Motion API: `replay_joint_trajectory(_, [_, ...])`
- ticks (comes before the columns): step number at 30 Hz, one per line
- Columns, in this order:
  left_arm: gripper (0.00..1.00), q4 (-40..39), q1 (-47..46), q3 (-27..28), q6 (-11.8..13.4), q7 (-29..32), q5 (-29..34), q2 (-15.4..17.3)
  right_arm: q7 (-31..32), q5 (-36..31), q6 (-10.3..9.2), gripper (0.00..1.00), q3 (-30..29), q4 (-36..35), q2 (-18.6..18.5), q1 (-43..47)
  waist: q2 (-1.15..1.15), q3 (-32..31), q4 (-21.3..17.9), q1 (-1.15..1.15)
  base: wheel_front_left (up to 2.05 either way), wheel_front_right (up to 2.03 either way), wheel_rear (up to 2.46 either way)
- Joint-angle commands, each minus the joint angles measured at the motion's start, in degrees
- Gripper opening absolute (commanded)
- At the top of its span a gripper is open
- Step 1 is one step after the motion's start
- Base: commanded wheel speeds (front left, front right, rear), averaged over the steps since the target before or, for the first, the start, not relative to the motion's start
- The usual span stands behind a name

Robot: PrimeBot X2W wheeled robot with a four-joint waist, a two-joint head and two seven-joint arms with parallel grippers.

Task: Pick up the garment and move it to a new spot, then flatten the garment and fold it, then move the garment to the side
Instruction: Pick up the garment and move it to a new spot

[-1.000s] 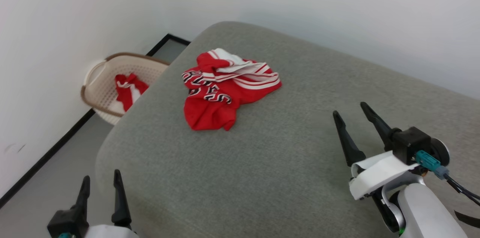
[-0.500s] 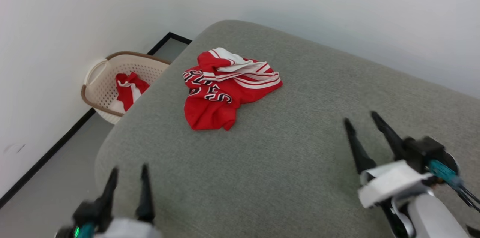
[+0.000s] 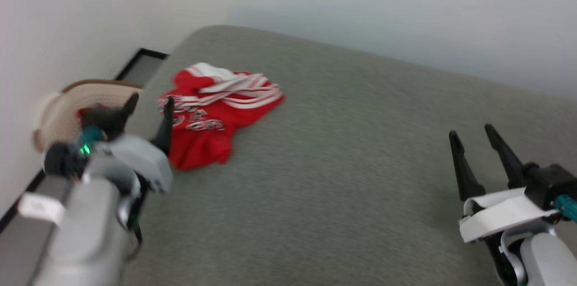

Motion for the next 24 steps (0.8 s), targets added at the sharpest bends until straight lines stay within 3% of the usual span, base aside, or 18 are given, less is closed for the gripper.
replay_joint_trajectory(1, [1.00,3.3,-5.1,-2.2,-0.1,2.3,-4.6,2.1,0.0,0.3,-0.08,1.00,-0.3,-0.6,-0.3,-1.5,0.00,10.7,-13.2,0.00,0.00,0.00,0.00])
replay_joint_trajectory(11, [1.00,14.9,-17.2,-12.6,-0.1,25.7,-26.7,14.1,0.0,1.5,-0.07,1.00,0.4,-2.3,0.1,-5.6,0.00,18.2,-23.6,0.00,0.00,0.00,0.00])
replay_joint_trajectory(17, [1.00,20.8,-20.7,-14.6,-0.1,32.9,-29.7,17.2,0.0,1.7,-0.08,1.00,0.9,-3.0,0.0,-7.0,0.00,20.8,-26.0,0.00,0.00,0.00,0.00])
replay_joint_trajectory(24, [1.00,28.4,-21.7,-15.8,-0.1,37.2,-31.1,16.7,0.0,1.6,-0.08,1.00,1.3,-3.4,-0.2,-8.4,0.00,22.7,-26.9,0.00,0.00,0.00,0.00])
